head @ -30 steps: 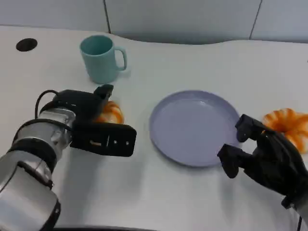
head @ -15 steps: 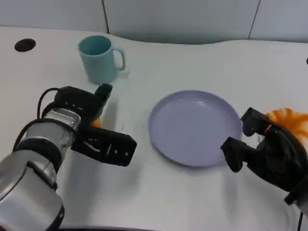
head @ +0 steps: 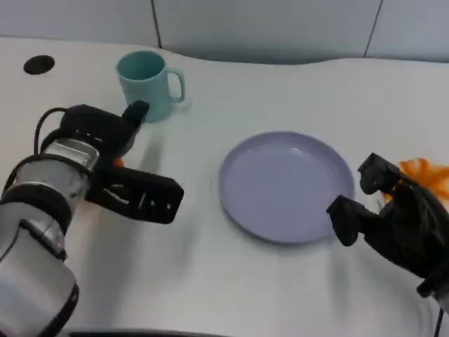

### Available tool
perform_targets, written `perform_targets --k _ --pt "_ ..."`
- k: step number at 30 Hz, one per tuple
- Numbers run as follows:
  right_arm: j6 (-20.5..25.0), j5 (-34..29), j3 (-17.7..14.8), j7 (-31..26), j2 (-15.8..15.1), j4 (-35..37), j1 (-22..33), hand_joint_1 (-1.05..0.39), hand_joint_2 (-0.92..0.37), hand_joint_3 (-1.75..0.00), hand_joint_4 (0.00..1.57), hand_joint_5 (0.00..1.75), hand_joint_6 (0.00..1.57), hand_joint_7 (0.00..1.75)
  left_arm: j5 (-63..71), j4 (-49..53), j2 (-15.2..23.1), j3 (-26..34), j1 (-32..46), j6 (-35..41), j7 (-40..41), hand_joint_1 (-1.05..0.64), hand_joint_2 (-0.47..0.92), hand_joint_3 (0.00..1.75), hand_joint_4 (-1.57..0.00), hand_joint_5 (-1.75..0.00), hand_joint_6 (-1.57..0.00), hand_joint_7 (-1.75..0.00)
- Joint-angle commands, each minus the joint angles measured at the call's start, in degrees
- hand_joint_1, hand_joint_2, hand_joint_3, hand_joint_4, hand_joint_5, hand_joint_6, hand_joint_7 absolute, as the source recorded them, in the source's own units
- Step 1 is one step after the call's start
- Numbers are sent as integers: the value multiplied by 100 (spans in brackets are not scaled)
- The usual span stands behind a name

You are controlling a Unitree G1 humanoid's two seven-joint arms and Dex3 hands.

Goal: Grasp the bread from the table and place it into the plate.

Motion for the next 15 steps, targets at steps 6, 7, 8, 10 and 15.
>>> perform_targets --k 6,7,8,10,15 --pt "-143 -9 -53 -73 -17 -23 11 -39 -89 -1 87 175 61 175 -340 -236 300 362 -609 -942 674 -32 85 1 -76 -175 -58 -174" --pt "-141 -16 -50 -90 -14 -26 11 -39 -88 -1 87 175 61 175 -389 -290 320 416 -680 -1129 761 -29 83 1 -75 -175 -58 -174" --pt "-154 -25 -45 -92 -12 -19 9 -39 -88 -1 87 175 61 175 -453 -336 328 471 -744 -1281 793 -28 82 0 -75 -175 -58 -174" --pt "-151 -28 -40 -96 -13 -18 10 -39 -89 -1 86 175 61 175 -566 -394 318 566 -810 -1508 805 -27 80 0 -78 -175 -66 -165" --pt "-148 -43 -25 -123 0 -8 7 -38 -89 -1 86 175 61 175 -822 -500 216 753 -840 -1974 841 -18 77 0 -84 -175 -68 -169"
